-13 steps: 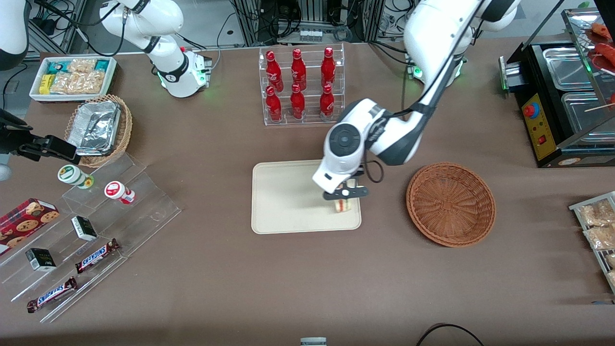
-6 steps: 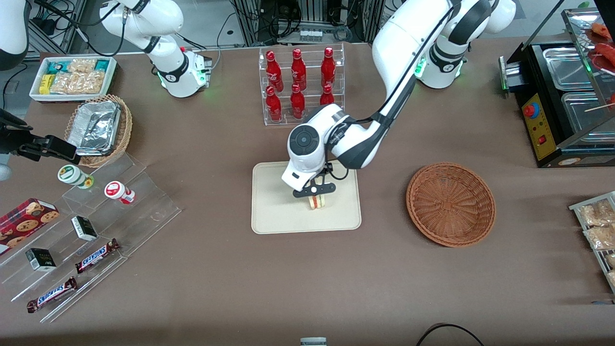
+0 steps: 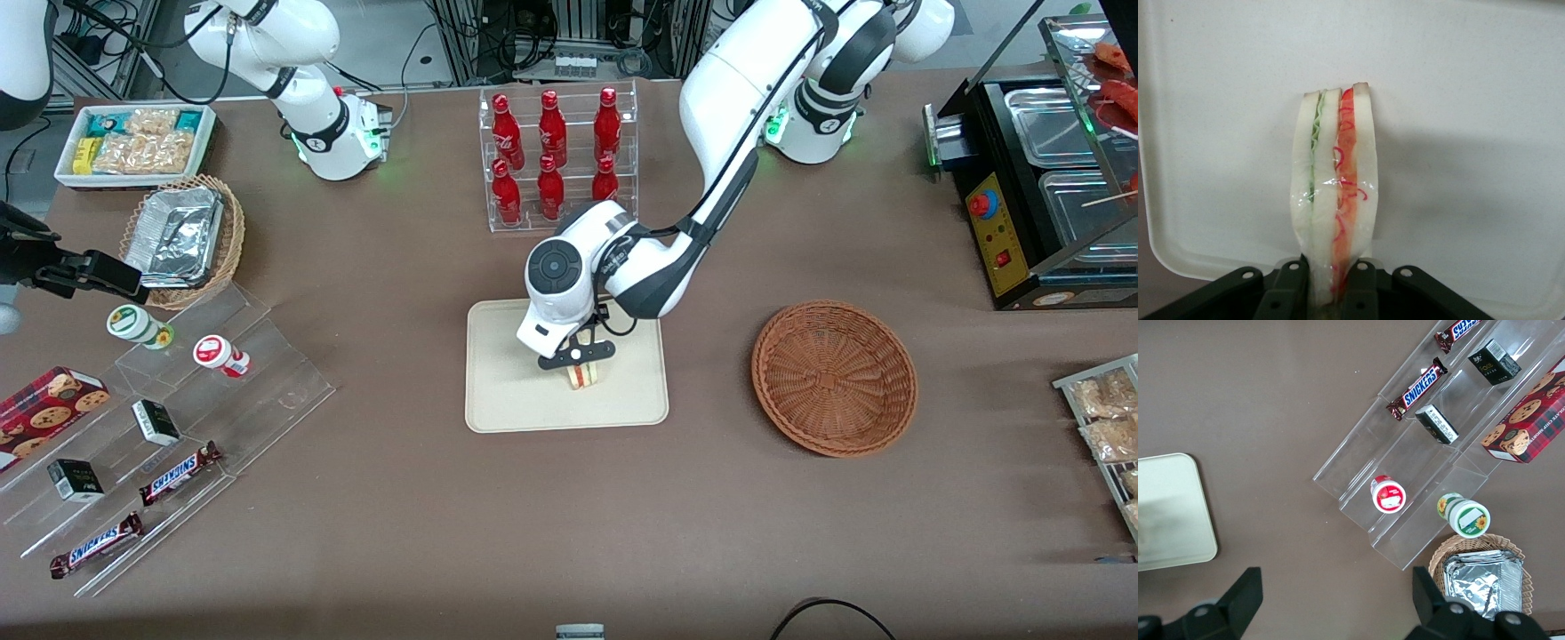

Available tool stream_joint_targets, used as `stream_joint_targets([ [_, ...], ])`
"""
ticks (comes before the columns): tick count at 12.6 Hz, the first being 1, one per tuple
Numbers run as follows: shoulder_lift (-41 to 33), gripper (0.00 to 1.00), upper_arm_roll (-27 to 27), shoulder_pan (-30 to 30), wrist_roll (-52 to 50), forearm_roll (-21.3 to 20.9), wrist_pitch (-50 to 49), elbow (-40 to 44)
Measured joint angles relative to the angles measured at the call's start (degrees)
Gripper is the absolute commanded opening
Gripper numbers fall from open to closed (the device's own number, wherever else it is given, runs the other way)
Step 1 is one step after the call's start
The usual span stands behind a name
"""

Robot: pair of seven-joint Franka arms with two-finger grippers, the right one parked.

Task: Place sandwich from basket to tray
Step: 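Lower the held sandwich onto the cream tray with the left gripper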

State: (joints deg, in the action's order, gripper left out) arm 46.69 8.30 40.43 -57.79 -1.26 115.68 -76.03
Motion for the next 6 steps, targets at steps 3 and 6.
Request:
stream_joint_targets([
  [3,0.6,1.00,-0.1,0.0,-0.1,0.0,0.5,0.1],
  [6,0.1,1.00,-0.3,0.0,-0.2,0.0,0.0,1.4],
])
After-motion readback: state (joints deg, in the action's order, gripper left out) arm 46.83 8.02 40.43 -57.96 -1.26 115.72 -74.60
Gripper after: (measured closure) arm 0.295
